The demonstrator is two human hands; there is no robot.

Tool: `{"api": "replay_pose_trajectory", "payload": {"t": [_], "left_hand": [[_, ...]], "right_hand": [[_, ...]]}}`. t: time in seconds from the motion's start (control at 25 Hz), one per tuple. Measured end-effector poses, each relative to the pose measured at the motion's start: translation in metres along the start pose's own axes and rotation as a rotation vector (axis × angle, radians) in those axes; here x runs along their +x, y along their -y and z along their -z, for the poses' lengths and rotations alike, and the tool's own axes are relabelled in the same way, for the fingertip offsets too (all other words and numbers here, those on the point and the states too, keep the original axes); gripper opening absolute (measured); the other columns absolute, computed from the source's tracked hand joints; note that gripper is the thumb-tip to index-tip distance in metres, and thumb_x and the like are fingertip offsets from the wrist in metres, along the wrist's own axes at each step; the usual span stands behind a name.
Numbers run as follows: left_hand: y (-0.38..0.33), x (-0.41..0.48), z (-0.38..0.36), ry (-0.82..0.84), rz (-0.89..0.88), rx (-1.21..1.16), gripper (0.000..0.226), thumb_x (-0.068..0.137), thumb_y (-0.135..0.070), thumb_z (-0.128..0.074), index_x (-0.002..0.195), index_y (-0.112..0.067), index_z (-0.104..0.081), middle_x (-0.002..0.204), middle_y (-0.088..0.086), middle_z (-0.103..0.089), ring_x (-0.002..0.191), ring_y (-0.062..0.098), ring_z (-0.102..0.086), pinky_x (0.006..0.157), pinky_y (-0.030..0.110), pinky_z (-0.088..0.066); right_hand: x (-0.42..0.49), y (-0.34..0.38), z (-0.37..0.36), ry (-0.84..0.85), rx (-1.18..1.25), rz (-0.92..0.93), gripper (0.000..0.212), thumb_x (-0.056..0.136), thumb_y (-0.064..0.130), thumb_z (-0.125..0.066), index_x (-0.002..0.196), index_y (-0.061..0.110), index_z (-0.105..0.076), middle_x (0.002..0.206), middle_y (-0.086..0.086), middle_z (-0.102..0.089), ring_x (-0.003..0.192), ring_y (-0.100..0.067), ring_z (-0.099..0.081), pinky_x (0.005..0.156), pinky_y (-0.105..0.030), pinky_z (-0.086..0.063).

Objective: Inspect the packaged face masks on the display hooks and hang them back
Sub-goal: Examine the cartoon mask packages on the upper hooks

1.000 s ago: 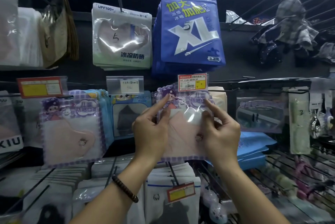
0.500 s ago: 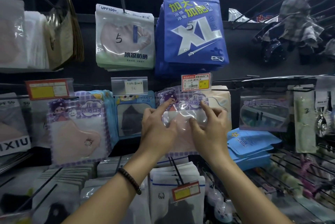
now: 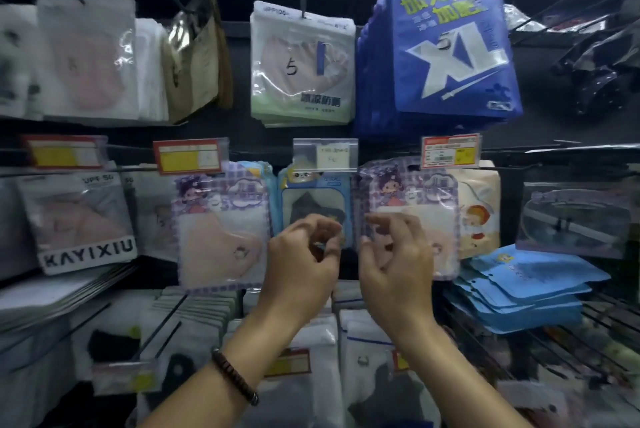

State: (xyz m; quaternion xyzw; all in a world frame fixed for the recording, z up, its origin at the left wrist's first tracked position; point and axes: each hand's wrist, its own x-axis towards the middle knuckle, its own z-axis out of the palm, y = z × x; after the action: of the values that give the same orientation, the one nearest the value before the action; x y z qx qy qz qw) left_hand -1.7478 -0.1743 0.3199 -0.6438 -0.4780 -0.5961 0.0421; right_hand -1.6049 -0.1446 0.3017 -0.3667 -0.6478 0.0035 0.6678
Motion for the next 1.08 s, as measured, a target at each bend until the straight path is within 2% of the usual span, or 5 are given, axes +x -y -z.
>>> {"api": "replay_pose_trajectory", "payload": {"t": [0.2,0.52,0.84,0.96,1.08], "left_hand": [[0.035,-0.011,0.077,-0.169,-0.014,0.048,0.016,0.094,-0.014,-0.073,0.097,-0.029,-0.071,0.086,-0.015,-0.071,0.076,0.001,-0.069,0.065,0.013,-0.053],[0.101,0.014,0.142,-0.091,0.442,0.054,0.085,0.09,-0.031,-0.08,0.162,-0.025,-0.035,0.162,0.0,-0.04,0.145,0.023,-0.046,0.117,0.043,-0.046],[0.111,0.018,0.149,0.022,0.537,-0.17,0.087,0.069,-0.047,-0.077,0.15,-0.032,-0.048,0.133,-0.008,-0.068,0.115,0.017,-0.07,0.1,0.045,-0.06],[0.113,0.017,0.155,0.05,0.521,-0.154,0.082,0.076,-0.048,-0.075,0.151,-0.031,-0.046,0.135,-0.007,-0.066,0.113,0.018,-0.07,0.096,0.045,-0.062],[0.104,0.014,0.162,0.033,0.454,-0.037,0.045,0.089,-0.043,-0.074,0.129,-0.034,-0.055,0.1,-0.014,-0.07,0.094,0.017,-0.074,0.086,0.044,-0.065]], "right_hand": [[-0.019,0.047,-0.061,0.242,0.104,-0.128,0.031,0.098,0.023,-0.069,0.129,0.025,-0.067,0.121,0.007,-0.067,0.112,-0.012,-0.067,0.101,-0.035,-0.055],[-0.007,0.104,-0.114,0.481,0.182,-0.511,0.065,0.099,0.044,-0.064,0.158,0.027,-0.04,0.152,0.002,-0.056,0.143,-0.025,-0.051,0.117,-0.045,-0.044],[-0.019,0.126,-0.133,0.417,0.203,-0.599,0.056,0.1,0.036,-0.064,0.152,0.029,-0.046,0.135,-0.002,-0.066,0.116,-0.023,-0.064,0.078,-0.03,-0.05],[-0.021,0.13,-0.133,0.416,0.163,-0.582,0.072,0.099,0.04,-0.064,0.163,0.026,-0.033,0.157,-0.006,-0.054,0.135,-0.028,-0.058,0.102,-0.039,-0.052],[-0.026,0.136,-0.134,0.428,0.132,-0.57,0.083,0.1,0.036,-0.066,0.168,0.022,-0.021,0.175,-0.005,-0.03,0.153,-0.031,-0.041,0.119,-0.041,-0.042]]}}
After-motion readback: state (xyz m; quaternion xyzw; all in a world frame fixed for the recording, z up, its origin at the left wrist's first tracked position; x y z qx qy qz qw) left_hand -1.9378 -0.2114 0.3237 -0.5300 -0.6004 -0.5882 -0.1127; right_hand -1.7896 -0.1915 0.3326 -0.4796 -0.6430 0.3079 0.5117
